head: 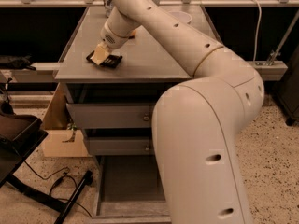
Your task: Place rxbar chocolate into bottom drawer
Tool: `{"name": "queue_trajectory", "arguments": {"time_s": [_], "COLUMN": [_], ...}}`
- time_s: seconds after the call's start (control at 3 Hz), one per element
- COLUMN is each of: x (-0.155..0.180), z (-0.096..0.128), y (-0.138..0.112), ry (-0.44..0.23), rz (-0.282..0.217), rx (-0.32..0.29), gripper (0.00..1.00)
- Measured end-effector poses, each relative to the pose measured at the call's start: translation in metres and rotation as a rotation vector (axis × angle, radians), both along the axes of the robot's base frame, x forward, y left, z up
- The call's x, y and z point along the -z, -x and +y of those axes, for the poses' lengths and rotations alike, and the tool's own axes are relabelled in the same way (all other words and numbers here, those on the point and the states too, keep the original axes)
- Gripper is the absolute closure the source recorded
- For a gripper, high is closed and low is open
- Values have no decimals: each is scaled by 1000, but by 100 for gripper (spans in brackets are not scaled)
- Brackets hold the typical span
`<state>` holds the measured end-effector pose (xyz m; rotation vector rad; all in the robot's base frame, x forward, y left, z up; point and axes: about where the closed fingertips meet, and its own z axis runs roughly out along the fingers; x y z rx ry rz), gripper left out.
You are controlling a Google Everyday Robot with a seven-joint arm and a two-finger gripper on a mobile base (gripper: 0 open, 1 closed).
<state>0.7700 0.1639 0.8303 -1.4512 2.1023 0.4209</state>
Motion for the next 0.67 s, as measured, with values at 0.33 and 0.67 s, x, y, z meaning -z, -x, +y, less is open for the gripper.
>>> {"name": "queue_trajectory", "arguments": {"time_s": [0.33,0.67], "x": [-4,-79], "z": [-2,-48], "y": [2,57], "ry": [-1,-1], "rz": [-4,-102], "rx": [0,7], "gripper": [100,100]}}
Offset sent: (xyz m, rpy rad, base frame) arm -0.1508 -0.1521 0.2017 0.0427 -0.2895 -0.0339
